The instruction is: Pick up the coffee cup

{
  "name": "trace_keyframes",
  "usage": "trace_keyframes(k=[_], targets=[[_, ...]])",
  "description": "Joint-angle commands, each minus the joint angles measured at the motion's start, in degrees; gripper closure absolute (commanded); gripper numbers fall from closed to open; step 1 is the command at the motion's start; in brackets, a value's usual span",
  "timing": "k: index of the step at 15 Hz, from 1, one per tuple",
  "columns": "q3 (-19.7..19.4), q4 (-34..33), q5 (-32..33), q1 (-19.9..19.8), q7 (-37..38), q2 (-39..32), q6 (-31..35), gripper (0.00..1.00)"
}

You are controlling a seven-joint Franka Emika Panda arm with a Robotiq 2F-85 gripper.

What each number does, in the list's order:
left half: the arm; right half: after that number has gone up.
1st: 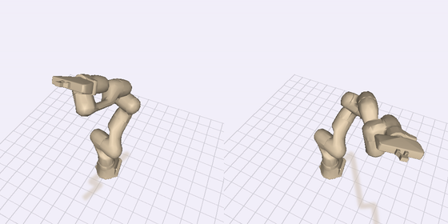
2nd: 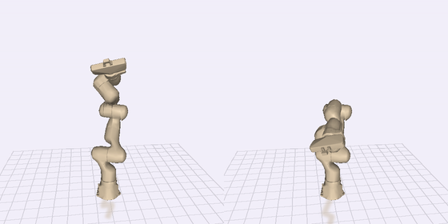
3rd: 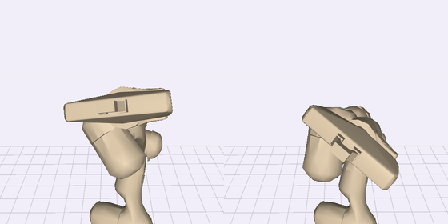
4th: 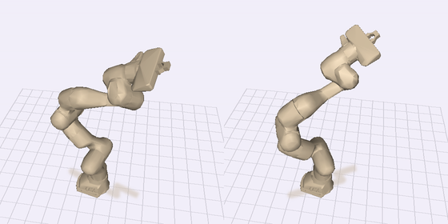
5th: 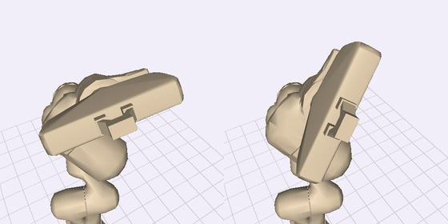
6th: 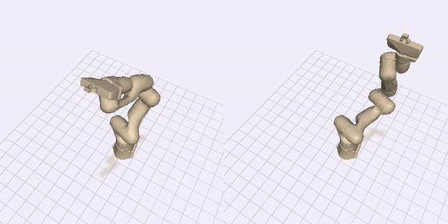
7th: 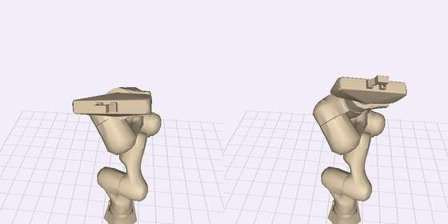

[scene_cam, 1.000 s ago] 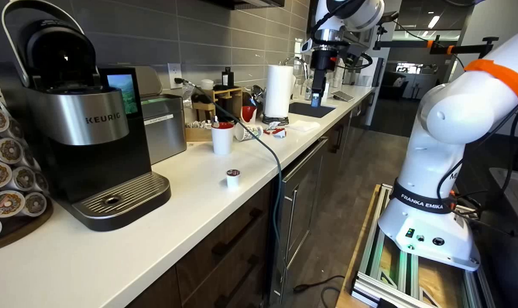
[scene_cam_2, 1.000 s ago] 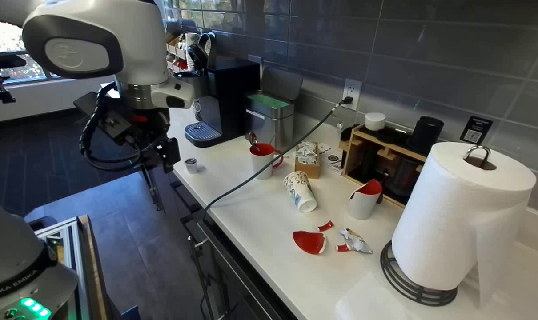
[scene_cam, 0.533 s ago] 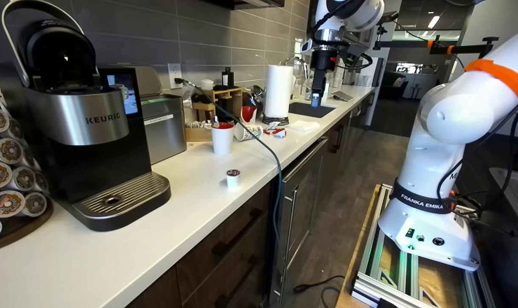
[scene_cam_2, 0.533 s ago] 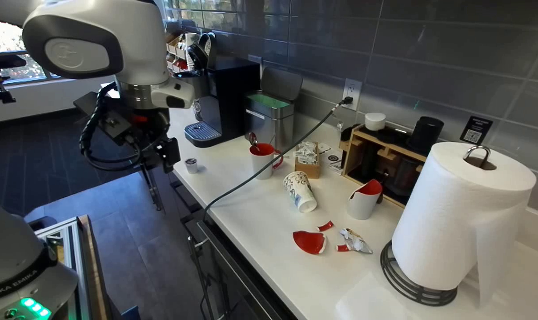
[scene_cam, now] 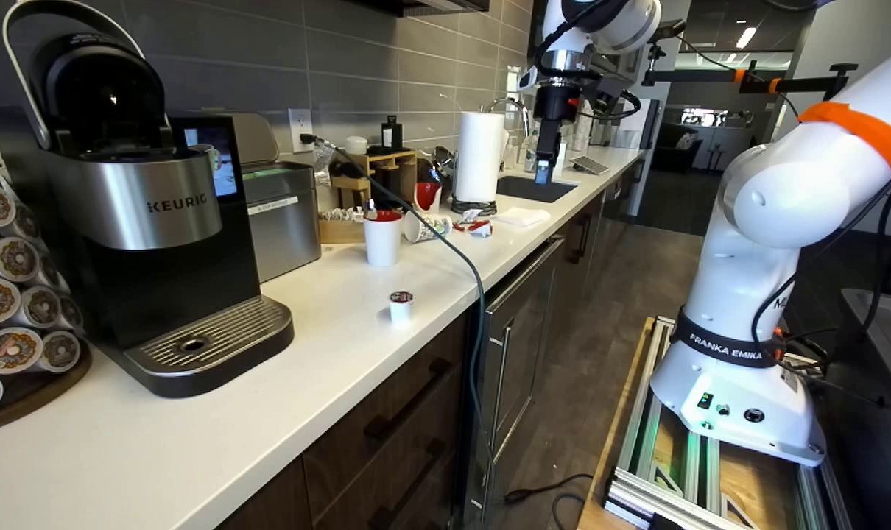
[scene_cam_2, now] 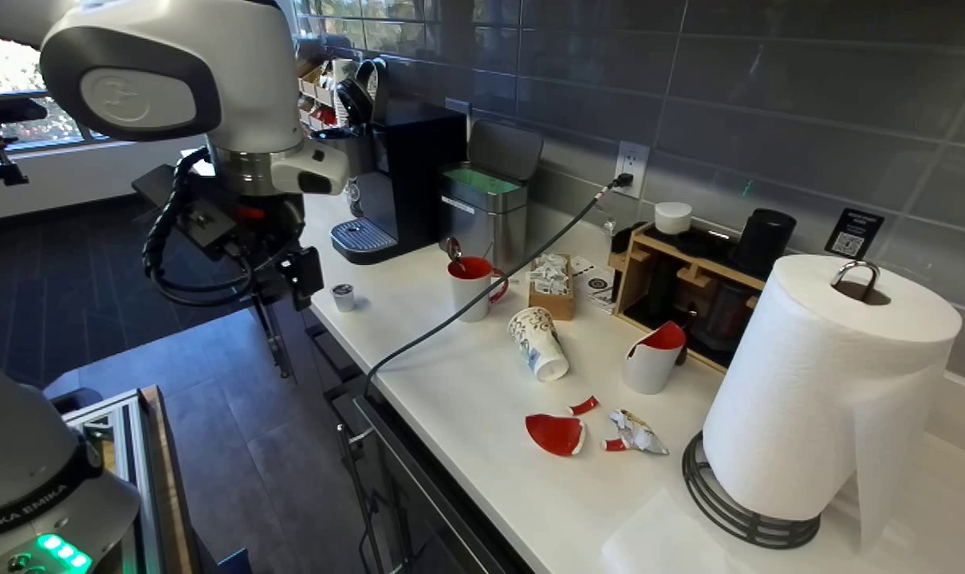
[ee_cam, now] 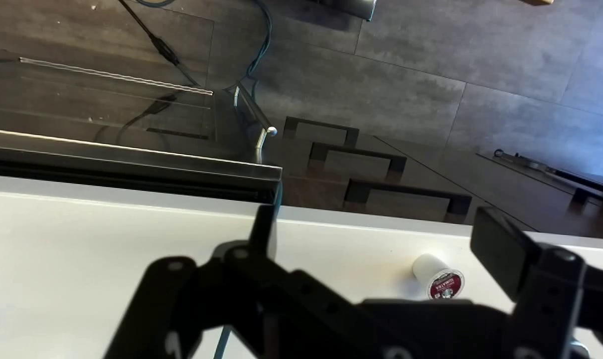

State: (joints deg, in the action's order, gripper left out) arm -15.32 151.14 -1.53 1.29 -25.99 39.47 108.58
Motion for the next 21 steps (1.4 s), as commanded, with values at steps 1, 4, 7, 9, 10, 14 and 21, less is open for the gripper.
trace_keyframes(k=[1,4,7,9,10,14,21], targets=[[1.15,-2.02,0.10,-3.07,4.97,-4.53,6.47,0.00],[0.79,-5.66,2.98,-6.51,8.10,-10.11,15.93,0.00],[2.16,-10.12,6.33,-10.26,13.45,-16.83,23.70,0.00],[3.92,-13.73,9.57,-12.27,18.86,-22.17,28.65,0.00],[5.26,-15.81,11.92,-13.28,22.37,-25.11,30.01,0.00],[8.55,-22.99,16.48,-12.49,30.51,-34.36,28.68,0.00],[8.15,-24.00,14.41,-10.71,27.51,-36.43,29.32,0.00]])
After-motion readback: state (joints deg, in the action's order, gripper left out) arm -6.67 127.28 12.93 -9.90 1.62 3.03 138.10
